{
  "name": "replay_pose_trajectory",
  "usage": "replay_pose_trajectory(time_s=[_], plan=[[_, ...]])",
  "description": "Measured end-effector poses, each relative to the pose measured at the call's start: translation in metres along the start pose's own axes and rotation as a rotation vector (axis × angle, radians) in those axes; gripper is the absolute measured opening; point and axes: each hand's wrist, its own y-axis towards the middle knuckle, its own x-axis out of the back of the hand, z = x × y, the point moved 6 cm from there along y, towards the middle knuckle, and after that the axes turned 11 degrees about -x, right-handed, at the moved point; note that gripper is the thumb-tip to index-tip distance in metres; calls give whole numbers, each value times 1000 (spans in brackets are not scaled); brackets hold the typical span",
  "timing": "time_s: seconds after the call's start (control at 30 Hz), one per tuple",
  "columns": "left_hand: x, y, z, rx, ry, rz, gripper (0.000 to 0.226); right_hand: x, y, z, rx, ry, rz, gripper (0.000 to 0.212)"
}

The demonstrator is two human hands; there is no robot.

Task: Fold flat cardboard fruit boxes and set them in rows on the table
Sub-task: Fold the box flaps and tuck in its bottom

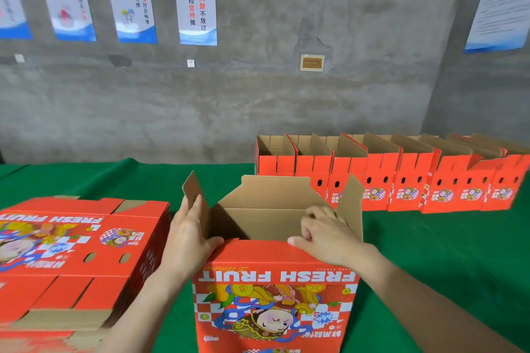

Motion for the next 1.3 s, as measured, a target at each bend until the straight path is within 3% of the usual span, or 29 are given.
replay_pose_trajectory(time_s=[0.03, 0.13, 0.2, 0.27, 0.33, 0.43, 0.47, 0.57, 0.7, 0.8, 0.93, 1.1, 1.17, 1.23, 1.3], plan=[[0, 1, 1, -26, -17, -13, 108, -4, 1, -2, 8, 23, -32, 38], [2, 1, -1, -152, -116, -67, 120, -8, 4, -12, -29, 43, -23, 87], [-1, -2, -9, -259, -222, -36, 118, -8, 5, -14, -42, 10, 0, 96], [-5, -6, -13, -280, -308, 64, 95, -11, 8, -16, -55, -12, 23, 96], [-10, -3, -11, -257, -283, 195, 55, -12, 10, -17, -58, -21, 30, 95], [-15, 15, -6, -200, -122, 239, 38, -12, 10, -16, -46, -24, 16, 93], [-19, 22, -5, -195, -17, 259, 39, -10, 10, -16, -51, -23, -1, 92], [-38, 33, 0, -112, 247, 441, 69, 2, 4, -14, -57, -87, -165, 87], [-52, 40, 11, -4, -24, 533, 81, 26, -13, -14, -63, -131, -531, 74], [-53, 41, 15, -12, -5, 529, 86, 35, -24, -34, -128, 111, -687, 85], [-54, 41, 11, -16, 46, 551, 96, 40, -26, -49, -73, 685, -645, 111], [-53, 41, 11, -24, 55, 538, 92, 45, -29, -63, -174, 751, -861, 100], [-53, 40, 12, -23, 41, 530, 86, 38, -26, -66, -181, 964, -747, 95], [-54, 40, 13, -15, 26, 523, 83, 31, -21, -53, -65, 1055, -457, 75], [-53, 40, 12, -10, -19, 507, 83, 16, -19, -37, 27, 766, -206, 37]])
